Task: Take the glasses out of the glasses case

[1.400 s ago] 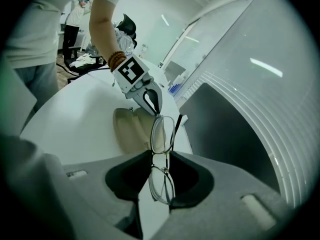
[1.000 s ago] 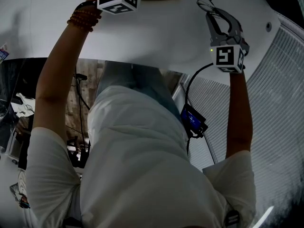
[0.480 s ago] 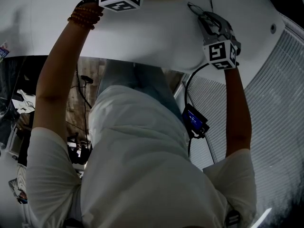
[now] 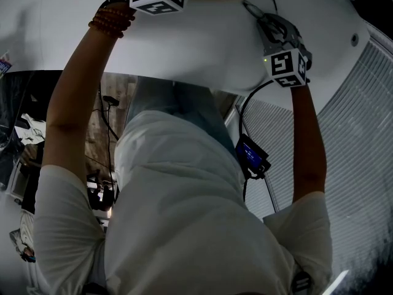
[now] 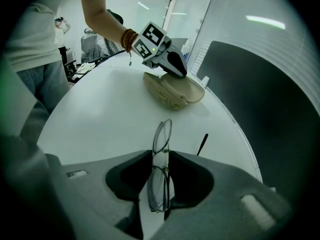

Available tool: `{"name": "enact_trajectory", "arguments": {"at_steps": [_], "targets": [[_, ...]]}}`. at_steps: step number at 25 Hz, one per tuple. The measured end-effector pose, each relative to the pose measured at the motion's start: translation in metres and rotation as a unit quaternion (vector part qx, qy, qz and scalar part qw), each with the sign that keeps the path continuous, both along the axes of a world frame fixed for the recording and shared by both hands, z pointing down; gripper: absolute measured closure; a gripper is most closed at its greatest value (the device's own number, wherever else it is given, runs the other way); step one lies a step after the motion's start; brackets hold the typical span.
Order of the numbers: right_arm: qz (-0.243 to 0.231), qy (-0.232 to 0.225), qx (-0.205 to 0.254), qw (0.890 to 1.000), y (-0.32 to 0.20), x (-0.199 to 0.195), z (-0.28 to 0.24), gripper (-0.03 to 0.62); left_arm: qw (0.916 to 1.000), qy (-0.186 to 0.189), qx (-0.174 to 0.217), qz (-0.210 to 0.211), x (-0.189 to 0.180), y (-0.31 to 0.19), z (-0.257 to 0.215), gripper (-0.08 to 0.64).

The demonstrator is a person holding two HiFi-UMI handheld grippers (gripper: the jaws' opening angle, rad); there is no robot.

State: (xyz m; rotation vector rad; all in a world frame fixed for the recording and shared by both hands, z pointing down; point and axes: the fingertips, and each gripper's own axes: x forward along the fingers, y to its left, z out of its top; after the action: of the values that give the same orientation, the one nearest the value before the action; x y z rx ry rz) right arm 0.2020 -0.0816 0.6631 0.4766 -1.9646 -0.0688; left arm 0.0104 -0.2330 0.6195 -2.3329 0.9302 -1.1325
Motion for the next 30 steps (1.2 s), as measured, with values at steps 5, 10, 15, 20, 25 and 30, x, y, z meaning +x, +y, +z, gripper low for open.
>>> {"name": "enact_trajectory", "arguments": {"at_steps": [5, 10, 15, 20, 25, 30], "targets": [[0.003, -0.003, 0.006, 1.0, -0.002, 0.0, -0.002, 0.482, 1.0, -0.001, 0.001, 0.002, 0.001, 0.0, 0.0, 0.522], [0.019, -0.015, 0.012, 1.0, -0.005, 0.004, -0.007, 0.472, 1.0, -0.001, -0.001, 0.009, 0.007, 0.003, -0.002, 0.522], [0.033, -0.037, 0.026, 0.998, -0.008, 0.007, -0.019, 0.472, 0.9999, -0.003, -0.001, 0.016, 0.01, 0.009, -0.012, 0.52], [0.063, -0.097, 0.031, 0.993, -0.015, -0.003, -0.043, 0.469, 0.9997, -0.01, 0.006, 0.02, 0.008, 0.014, -0.023, 0.52], [0.08, -0.119, 0.05, 0.988, -0.021, -0.007, -0.07, 0.469, 0.9998, 0.002, 0.018, 0.013, 0.002, 0.019, -0.045, 0.522], [0.098, -0.148, 0.073, 0.981, -0.016, -0.004, -0.102, 0.493, 0.9993, 0.025, 0.027, 0.002, 0.005, 0.042, -0.083, 0.545]]}}
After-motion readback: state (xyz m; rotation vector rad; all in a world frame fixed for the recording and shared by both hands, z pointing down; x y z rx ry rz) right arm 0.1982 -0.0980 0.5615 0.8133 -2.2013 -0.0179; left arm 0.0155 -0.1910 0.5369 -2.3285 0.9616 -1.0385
